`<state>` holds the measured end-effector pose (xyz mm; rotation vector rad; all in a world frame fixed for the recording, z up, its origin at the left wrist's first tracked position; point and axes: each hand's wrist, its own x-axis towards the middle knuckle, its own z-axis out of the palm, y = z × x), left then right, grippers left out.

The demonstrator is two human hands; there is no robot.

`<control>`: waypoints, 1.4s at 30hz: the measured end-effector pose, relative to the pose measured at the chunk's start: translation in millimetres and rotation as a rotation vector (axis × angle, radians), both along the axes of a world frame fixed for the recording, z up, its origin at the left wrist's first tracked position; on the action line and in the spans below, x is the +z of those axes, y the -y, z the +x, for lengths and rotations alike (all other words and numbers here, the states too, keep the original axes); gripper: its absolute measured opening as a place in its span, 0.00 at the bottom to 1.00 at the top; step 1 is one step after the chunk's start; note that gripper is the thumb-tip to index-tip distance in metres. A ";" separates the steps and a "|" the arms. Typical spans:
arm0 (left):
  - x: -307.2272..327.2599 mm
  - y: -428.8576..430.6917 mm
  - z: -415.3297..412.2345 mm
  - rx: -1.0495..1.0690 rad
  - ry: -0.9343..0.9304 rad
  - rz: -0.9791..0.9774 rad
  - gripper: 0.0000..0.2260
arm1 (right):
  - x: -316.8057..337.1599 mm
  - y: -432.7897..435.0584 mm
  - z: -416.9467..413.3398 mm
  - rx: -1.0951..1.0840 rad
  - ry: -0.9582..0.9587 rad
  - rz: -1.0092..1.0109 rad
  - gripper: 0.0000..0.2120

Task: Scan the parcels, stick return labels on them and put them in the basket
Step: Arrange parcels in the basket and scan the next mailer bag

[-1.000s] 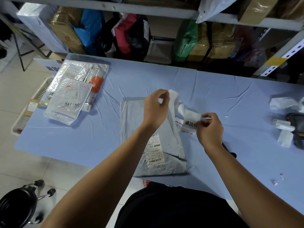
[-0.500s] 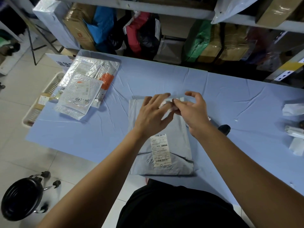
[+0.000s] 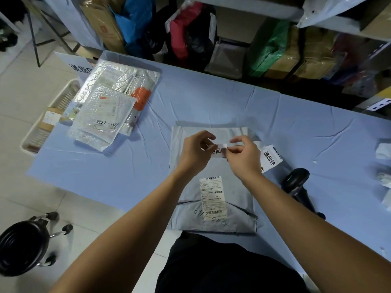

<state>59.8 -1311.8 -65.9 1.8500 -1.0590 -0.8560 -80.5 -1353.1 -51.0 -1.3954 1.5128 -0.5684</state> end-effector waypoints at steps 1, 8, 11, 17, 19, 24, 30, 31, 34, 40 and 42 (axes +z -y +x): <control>-6.4 3.3 -0.2 -0.020 0.047 0.018 0.06 | -7.6 2.6 4.1 0.009 -0.043 -0.022 0.11; -61.9 9.8 3.8 -0.240 0.326 0.148 0.04 | -62.7 -1.7 27.7 0.078 -0.277 -0.037 0.09; -71.3 8.7 3.4 -0.311 0.497 0.129 0.05 | -75.8 -0.4 34.6 0.124 -0.353 -0.059 0.07; -69.7 -1.7 22.2 -0.238 0.542 0.162 0.08 | -72.1 -4.6 26.9 0.101 -0.621 -0.062 0.08; -64.3 -9.8 30.7 -0.186 0.529 0.167 0.06 | -69.6 -3.9 19.4 0.107 -0.663 -0.032 0.12; -53.6 -40.7 48.4 0.159 0.514 0.383 0.11 | -58.3 -18.4 -4.6 0.006 -0.780 -0.064 0.16; -56.6 -76.9 48.2 0.291 -0.013 0.401 0.22 | -55.4 -33.6 -28.7 -0.126 -0.537 0.038 0.18; -57.6 -80.5 47.5 0.311 -0.046 0.419 0.22 | -54.3 -35.1 -30.6 -0.138 -0.485 0.063 0.18; -61.0 -90.5 44.7 0.415 -0.099 0.468 0.09 | -50.1 -38.1 -37.1 -0.119 -0.469 0.123 0.09; -60.0 -110.7 29.4 0.439 -0.159 0.557 0.21 | -38.3 -52.2 -67.8 -0.026 -0.406 0.103 0.07; -49.6 -121.0 19.4 0.467 -0.157 0.504 0.14 | -31.1 -59.6 -79.6 -0.010 -0.342 0.081 0.07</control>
